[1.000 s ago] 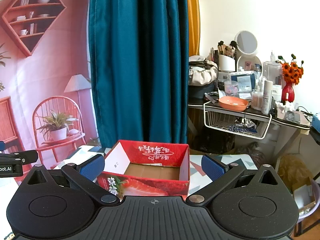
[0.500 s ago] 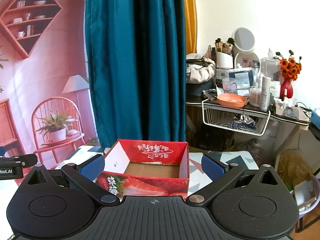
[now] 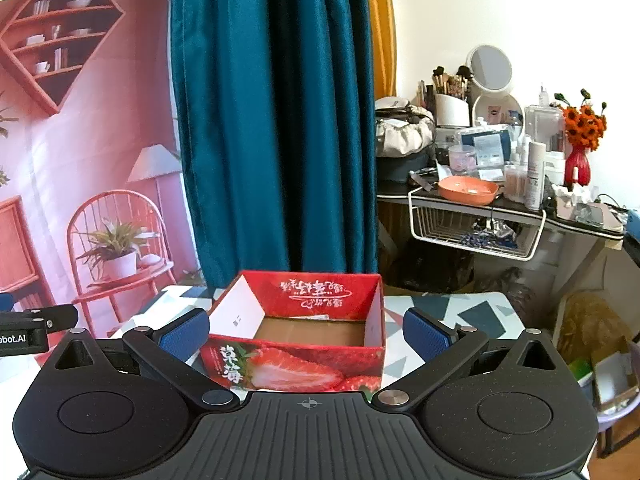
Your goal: Organize rigid objects
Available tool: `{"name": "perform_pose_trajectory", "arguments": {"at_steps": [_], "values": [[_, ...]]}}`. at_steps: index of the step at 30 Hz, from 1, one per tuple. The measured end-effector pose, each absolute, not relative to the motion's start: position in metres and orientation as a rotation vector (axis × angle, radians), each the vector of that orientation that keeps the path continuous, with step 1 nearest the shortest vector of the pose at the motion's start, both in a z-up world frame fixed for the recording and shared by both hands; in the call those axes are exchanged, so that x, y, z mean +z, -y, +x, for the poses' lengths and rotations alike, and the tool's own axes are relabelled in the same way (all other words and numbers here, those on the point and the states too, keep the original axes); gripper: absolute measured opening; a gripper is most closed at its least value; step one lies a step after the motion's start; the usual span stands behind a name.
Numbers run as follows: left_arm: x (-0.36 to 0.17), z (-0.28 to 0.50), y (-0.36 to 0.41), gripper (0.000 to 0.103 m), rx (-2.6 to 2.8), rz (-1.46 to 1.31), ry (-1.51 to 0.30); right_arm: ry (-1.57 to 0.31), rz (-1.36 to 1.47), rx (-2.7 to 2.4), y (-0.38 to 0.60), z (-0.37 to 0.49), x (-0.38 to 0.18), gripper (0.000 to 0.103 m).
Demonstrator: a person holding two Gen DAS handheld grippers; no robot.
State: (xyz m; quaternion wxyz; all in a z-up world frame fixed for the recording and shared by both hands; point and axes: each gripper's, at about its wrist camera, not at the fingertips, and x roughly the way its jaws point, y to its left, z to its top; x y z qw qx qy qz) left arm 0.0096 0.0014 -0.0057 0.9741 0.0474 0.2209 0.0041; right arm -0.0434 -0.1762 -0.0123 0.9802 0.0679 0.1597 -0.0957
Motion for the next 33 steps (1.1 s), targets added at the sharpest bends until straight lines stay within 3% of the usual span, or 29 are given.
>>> {"name": "perform_pose_trajectory", "arguments": {"at_steps": [33], "values": [[-0.0077, 0.0108, -0.0034, 0.103, 0.012, 0.078, -0.456, -0.318, 0.126, -0.195, 0.1755, -0.0467, -0.0085, 0.103]]}}
